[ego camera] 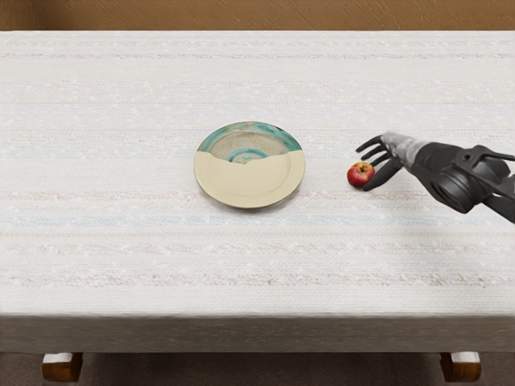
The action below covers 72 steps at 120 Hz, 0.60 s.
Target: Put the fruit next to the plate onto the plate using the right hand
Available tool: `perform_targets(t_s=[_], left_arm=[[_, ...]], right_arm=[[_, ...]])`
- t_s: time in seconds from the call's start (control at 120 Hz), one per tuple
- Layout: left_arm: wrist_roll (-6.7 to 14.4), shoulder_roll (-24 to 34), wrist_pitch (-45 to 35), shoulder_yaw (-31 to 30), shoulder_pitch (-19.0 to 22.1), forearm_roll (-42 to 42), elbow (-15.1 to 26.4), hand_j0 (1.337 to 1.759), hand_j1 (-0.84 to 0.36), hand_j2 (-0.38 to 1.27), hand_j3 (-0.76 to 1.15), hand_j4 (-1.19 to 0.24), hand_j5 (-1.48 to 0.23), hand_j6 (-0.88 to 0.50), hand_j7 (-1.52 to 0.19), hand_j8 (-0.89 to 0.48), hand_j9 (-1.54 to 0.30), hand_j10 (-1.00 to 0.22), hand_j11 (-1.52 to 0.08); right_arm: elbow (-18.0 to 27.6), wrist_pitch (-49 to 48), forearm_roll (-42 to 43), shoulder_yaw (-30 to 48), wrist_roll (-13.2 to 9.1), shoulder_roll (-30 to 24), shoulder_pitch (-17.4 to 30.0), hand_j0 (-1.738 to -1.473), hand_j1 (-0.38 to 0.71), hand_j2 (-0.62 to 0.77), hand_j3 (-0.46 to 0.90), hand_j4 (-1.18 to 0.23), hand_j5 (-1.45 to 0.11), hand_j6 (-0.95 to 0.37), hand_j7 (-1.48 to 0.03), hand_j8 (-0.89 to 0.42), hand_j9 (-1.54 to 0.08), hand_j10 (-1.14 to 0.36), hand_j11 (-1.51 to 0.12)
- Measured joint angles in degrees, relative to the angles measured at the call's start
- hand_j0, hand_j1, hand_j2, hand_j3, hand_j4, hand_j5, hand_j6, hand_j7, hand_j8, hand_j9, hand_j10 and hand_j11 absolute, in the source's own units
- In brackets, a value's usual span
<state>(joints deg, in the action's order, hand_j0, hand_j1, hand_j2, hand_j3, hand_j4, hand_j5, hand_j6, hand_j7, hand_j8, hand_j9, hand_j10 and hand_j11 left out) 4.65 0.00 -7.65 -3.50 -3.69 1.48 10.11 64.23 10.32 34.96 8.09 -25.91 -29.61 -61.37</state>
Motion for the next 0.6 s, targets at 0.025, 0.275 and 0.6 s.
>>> perform_targets(t_s=[0.025, 0.275, 0.6], left_arm=[[0.0, 0.0, 0.0, 0.0, 0.0, 0.0, 0.0, 1.658, 0.34, 0.0, 0.0, -0.01, -0.01, -0.01, -0.01, -0.01, -0.01, -0.01, -0.01], [0.0, 0.0, 0.0, 0.0, 0.0, 0.0, 0.0, 1.658, 0.34, 0.0, 0.0, -0.01, -0.01, -0.01, -0.01, -0.01, -0.01, -0.01, -0.01], [0.0, 0.0, 0.0, 0.0, 0.0, 0.0, 0.0, 1.658, 0.34, 0.0, 0.0, -0.01, -0.01, -0.01, -0.01, -0.01, -0.01, -0.01, -0.01]], right_arm=[[0.0, -0.1, 0.0, 0.0, 0.0, 0.1, 0.0, -1.658, 0.12, -0.08, 0.0, -0.4, -0.5, -0.39, -0.51, -0.4, -0.49, -0.19, -0.85], [0.0, -0.6, 0.0, 0.0, 0.0, 0.5, 0.0, -1.657, 0.21, -0.07, 0.0, -0.49, -0.6, -0.45, -0.62, -0.47, -0.6, -0.08, -1.0], [0.1, -4.4, -0.6, 1.0, -0.1, 0.0, -0.7, -1.658, 0.22, 0.02, 0.0, -0.51, -0.66, -0.46, -0.66, -0.47, -0.66, -0.4, -0.75]])
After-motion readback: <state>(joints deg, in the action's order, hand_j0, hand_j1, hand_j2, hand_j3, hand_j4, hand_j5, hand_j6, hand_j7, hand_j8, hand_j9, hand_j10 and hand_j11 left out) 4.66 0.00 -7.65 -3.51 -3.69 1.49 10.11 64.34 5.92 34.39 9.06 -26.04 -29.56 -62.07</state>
